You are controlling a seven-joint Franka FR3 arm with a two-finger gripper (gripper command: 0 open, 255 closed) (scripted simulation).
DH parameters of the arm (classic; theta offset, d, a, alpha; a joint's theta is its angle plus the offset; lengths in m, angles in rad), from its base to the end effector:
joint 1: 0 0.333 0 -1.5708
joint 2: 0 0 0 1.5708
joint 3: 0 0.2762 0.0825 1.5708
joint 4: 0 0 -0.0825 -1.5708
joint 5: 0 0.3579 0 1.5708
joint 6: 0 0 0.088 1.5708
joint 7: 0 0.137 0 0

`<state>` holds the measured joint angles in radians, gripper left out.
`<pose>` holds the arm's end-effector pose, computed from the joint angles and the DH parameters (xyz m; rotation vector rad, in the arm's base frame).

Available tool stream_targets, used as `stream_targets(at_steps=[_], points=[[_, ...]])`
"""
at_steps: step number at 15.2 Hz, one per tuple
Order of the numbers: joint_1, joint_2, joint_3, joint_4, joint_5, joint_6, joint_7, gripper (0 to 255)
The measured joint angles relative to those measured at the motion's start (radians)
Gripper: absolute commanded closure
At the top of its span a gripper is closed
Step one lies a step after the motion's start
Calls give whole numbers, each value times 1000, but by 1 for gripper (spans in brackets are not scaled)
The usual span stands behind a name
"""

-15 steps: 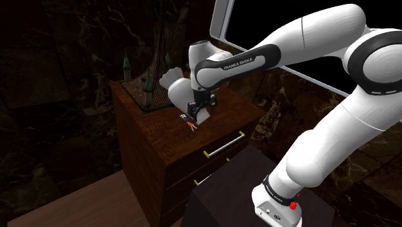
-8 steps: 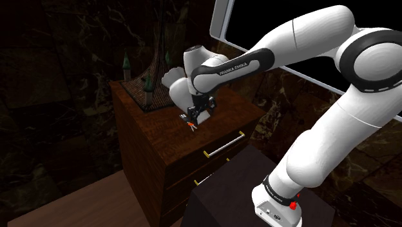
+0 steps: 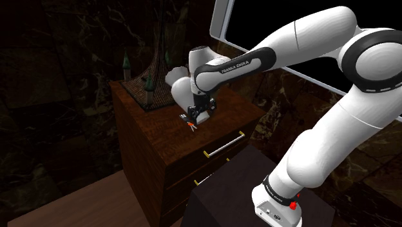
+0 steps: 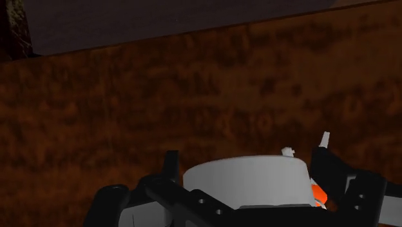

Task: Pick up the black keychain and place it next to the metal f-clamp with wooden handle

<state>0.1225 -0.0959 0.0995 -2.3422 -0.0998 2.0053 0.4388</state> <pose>0.4308 0.0878 0.3026 2.9495 -0.2444 -0.2944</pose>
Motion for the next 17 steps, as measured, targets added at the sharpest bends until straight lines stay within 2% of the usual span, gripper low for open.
stream_targets(at_steps=[2, 3, 5, 6, 10, 17], points=[[4, 7, -9, 23, 49, -22, -7, 255], [10, 8, -7, 26, 92, 13, 0, 255], [11, -4, -9, 46, 126, 113, -4, 255], [13, -9, -8, 55, 133, 134, -1, 255], [14, -29, -9, 91, 140, 110, 1, 255], [13, -67, -10, 153, 141, 14, -1, 255]])
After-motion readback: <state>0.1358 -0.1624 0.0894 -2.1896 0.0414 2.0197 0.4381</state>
